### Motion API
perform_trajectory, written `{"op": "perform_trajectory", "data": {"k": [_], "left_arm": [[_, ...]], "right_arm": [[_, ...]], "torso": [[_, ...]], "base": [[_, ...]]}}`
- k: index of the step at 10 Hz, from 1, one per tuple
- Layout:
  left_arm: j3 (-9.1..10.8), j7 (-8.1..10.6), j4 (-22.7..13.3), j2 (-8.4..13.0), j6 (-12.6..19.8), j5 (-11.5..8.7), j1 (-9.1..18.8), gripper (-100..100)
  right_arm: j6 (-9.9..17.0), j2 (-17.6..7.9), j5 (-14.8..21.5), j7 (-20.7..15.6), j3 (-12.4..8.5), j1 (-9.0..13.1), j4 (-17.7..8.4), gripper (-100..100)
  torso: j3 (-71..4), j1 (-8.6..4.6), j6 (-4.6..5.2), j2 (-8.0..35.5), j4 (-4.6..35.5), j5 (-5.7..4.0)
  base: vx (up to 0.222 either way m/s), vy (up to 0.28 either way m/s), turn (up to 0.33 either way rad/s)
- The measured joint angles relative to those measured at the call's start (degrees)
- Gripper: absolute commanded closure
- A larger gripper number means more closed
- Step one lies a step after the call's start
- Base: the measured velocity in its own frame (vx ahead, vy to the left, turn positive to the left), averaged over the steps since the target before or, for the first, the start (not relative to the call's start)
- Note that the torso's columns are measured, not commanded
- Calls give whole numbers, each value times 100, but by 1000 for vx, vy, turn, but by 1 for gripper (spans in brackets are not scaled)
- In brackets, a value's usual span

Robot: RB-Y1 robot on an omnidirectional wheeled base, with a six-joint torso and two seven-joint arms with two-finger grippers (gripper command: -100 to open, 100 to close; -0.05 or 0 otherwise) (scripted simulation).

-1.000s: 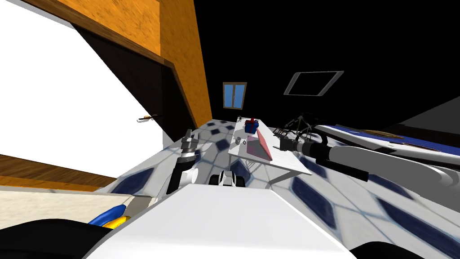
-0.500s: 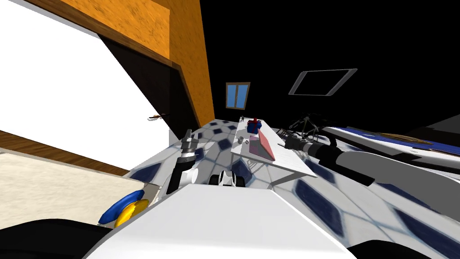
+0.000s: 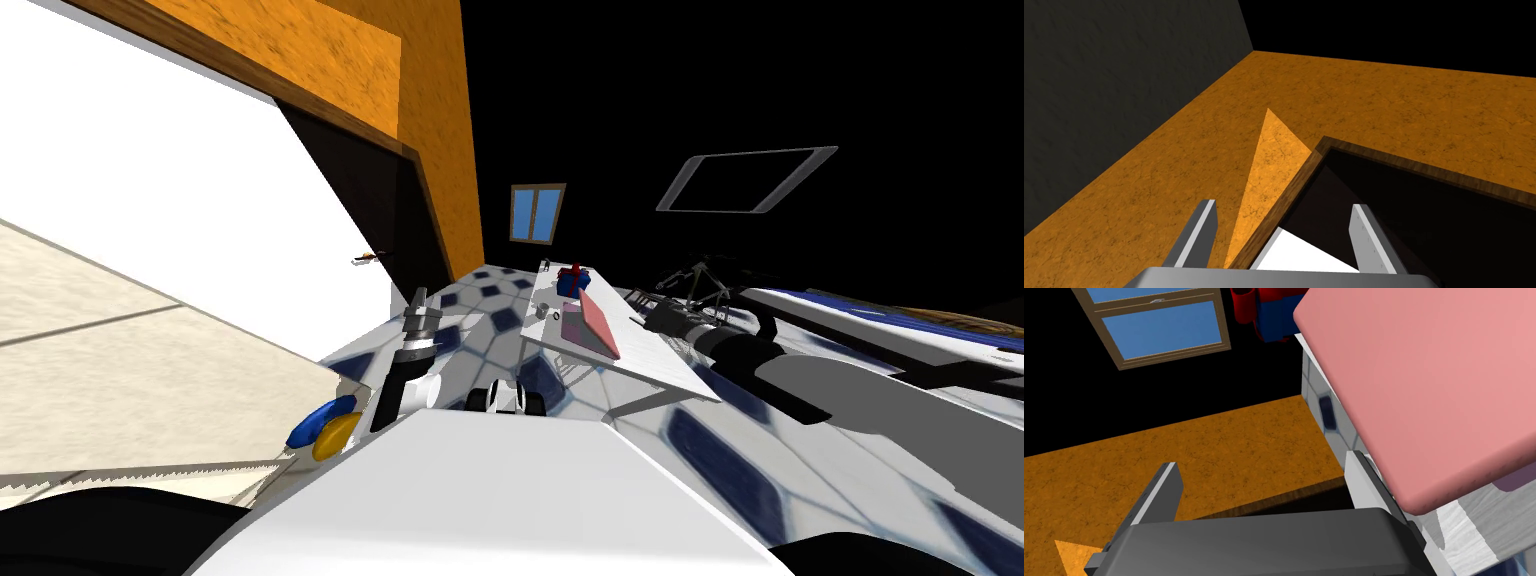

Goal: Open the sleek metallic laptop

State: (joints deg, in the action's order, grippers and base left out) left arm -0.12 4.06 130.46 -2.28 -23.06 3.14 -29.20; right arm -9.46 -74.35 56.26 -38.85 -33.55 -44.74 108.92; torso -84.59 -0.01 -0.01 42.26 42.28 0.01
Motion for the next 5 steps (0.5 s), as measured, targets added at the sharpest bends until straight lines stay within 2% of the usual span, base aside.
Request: {"op": "perform_trajectory", "data": {"k": [2,5], "left_arm": [[0,0,0,0,0,0,0,0],[0,0,0,0,0,0,0,0]], "right_arm": [[144,234,33,-114,150,206,-81,-100],[463,812,106,-382,374,588,-238,-100]], "torso": [[-1,-2,0,-2,-1,-2],[4,3,1,6,2,0]], "base": [[-36,30,85],[-47,44,105]]}}
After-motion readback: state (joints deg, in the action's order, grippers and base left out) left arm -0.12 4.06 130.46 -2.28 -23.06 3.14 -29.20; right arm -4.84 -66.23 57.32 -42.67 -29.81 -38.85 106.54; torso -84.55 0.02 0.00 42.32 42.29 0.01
